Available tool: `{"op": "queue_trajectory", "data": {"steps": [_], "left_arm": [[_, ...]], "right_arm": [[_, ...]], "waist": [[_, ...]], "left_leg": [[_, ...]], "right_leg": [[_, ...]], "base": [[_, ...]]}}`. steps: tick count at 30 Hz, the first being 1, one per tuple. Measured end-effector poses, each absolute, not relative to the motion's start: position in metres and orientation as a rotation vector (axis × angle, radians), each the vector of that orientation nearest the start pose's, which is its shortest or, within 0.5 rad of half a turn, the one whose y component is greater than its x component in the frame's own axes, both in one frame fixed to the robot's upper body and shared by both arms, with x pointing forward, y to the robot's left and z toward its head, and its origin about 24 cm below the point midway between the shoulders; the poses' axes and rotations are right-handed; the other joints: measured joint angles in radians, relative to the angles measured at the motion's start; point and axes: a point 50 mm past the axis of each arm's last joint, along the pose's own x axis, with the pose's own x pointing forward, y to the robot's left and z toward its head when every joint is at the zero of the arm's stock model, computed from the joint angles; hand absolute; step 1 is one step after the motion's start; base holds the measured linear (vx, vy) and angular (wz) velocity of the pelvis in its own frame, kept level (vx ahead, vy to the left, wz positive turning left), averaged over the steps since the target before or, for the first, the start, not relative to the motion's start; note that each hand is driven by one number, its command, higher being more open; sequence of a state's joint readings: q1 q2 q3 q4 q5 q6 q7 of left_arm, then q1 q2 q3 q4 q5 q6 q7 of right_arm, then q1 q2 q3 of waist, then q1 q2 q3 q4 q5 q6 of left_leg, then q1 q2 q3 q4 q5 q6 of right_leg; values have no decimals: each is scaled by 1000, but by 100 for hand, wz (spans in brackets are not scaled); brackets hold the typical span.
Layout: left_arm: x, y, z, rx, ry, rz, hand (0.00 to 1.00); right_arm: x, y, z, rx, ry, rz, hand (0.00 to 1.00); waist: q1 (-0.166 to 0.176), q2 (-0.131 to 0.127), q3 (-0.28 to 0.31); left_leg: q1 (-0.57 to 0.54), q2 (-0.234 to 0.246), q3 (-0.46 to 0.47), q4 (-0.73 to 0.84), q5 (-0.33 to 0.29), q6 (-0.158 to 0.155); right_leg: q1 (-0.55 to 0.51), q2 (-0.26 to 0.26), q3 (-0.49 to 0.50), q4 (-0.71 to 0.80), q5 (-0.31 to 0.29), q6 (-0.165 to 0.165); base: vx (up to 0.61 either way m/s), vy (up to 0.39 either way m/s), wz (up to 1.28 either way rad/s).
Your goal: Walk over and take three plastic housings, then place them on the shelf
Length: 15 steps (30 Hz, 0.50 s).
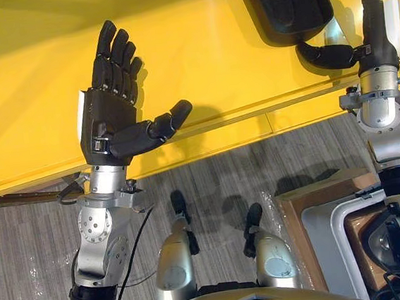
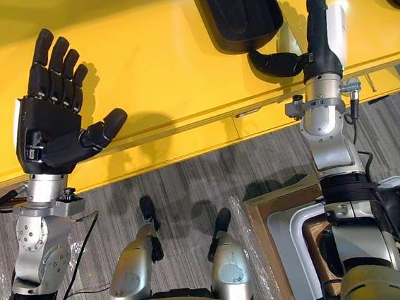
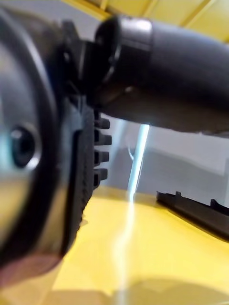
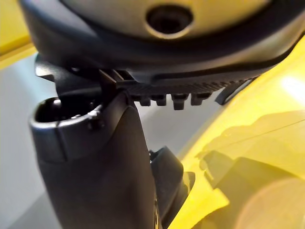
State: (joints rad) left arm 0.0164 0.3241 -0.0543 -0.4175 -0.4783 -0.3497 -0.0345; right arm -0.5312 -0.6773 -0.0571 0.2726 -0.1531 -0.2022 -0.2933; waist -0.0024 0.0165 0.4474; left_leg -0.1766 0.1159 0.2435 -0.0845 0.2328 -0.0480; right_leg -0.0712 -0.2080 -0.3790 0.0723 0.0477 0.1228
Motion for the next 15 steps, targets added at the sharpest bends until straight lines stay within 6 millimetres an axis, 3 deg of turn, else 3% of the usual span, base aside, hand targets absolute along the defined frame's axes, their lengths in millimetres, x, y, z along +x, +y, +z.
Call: {"op": "queue_trajectory", "data": {"steps": [4,7,9,12,14,15], "left_arm": [[208,176,164,-185,-702,-214,100],[205,174,163,-205,-711,-221,100],[205,168,162,-228,-708,-243,100],[204,152,157,-286,-691,-296,100],[201,138,150,-356,-657,-340,100],[200,136,147,-385,-641,-347,100]], "right_arm": [[283,-266,210,-695,-681,-369,100],[256,-256,203,-497,-781,-365,100],[247,-252,189,-357,-774,-381,100],[234,-246,145,-177,-633,-423,100],[218,-238,106,-5,-483,-456,100],[214,-236,98,35,-450,-461,100]], "waist": [[-1,0,-1],[-6,0,-13],[-21,-1,-50],[-29,-12,-112],[-51,-13,-173],[-58,-13,-181]], "left_leg": [[29,0,11,-1,-7,-6],[64,3,39,-4,-19,-10],[68,4,56,-4,-27,-10],[112,7,109,-4,-45,-15],[143,11,161,-4,-62,-20],[155,12,177,-4,-67,-23]], "right_leg": [[24,0,5,-1,-5,-1],[43,0,25,-3,-10,1],[42,0,35,-10,-11,-1],[59,1,83,-31,-7,4],[58,3,128,-43,0,14],[59,4,143,-43,0,15]], "base": [[13,-8,-5],[6,-24,-23],[-1,-13,-26],[47,-10,-49],[75,-10,-63],[73,-7,-74]]}}
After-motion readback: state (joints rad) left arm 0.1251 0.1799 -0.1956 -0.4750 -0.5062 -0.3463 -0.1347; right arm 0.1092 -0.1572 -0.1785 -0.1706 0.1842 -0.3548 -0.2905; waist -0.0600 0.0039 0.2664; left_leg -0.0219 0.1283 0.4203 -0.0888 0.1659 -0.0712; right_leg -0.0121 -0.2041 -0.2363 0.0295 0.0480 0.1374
